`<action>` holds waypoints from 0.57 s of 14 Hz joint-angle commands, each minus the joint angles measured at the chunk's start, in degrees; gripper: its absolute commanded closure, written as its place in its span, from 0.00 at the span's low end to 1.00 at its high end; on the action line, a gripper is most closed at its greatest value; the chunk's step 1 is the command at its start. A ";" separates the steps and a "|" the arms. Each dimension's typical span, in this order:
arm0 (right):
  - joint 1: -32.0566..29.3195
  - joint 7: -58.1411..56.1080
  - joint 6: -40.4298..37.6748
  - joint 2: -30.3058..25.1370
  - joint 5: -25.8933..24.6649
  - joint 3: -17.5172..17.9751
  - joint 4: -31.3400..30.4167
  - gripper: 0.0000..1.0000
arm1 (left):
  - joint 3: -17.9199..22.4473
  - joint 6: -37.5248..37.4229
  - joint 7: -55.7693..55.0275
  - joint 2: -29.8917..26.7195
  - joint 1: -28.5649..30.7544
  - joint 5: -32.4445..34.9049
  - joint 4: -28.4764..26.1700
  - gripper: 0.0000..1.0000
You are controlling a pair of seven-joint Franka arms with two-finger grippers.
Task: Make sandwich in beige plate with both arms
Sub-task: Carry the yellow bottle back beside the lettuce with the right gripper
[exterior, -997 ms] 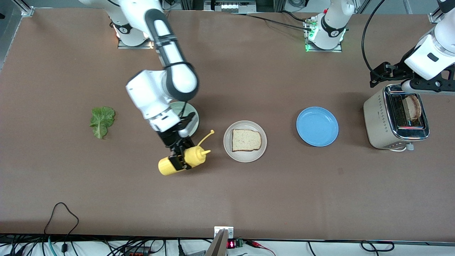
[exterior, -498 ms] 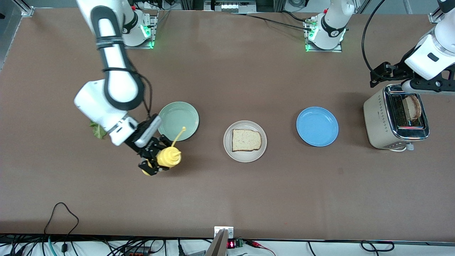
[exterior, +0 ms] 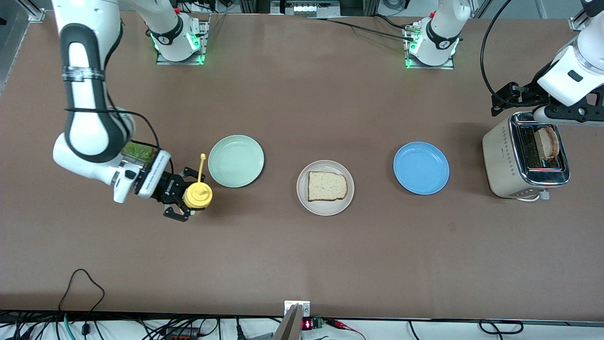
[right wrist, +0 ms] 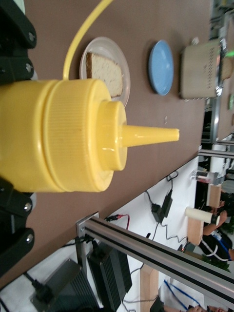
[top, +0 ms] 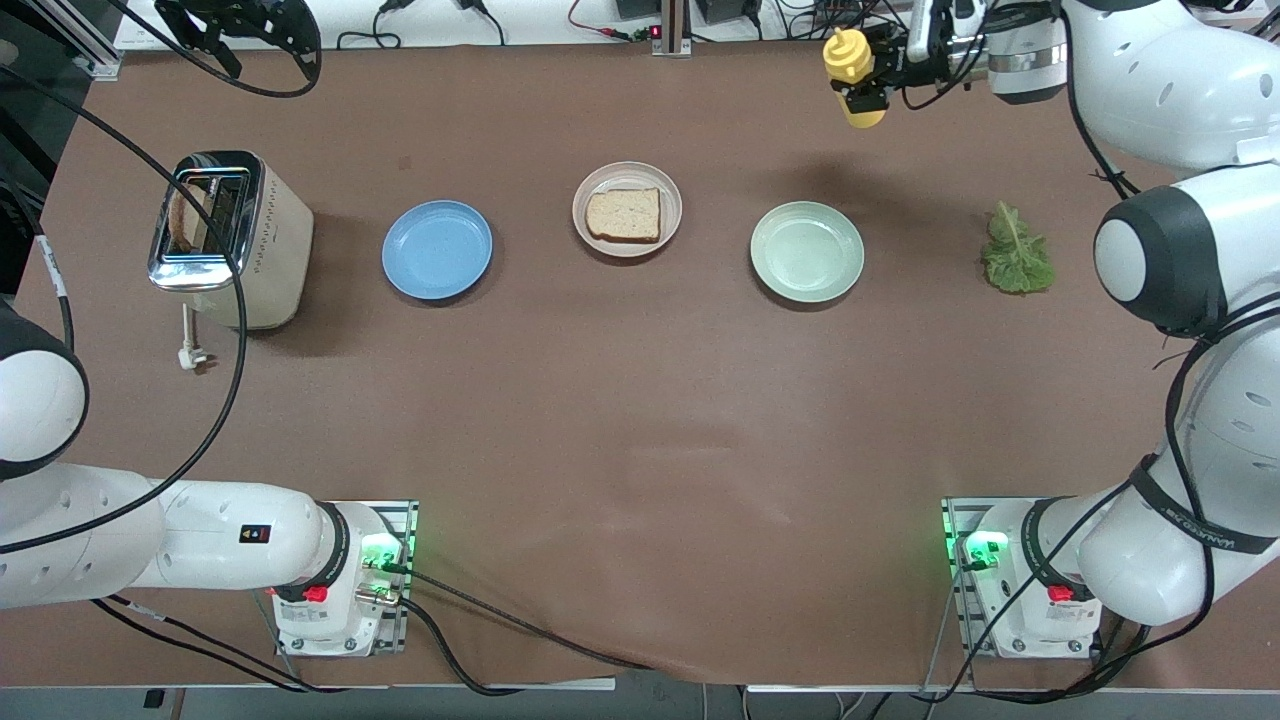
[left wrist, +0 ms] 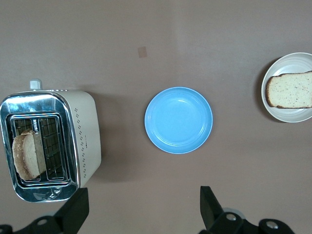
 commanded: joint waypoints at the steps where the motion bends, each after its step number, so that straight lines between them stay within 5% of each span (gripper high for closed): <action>1: -5.05 -2.28 -8.83 -0.89 -0.02 1.19 -2.09 0.62 | 0.13 -1.32 0.22 0.63 0.12 -0.62 1.64 0.00; 8: -14.89 -13.00 -28.70 6.84 0.33 1.27 -4.82 0.62 | 0.13 -1.32 0.40 0.63 0.12 -0.62 1.64 0.00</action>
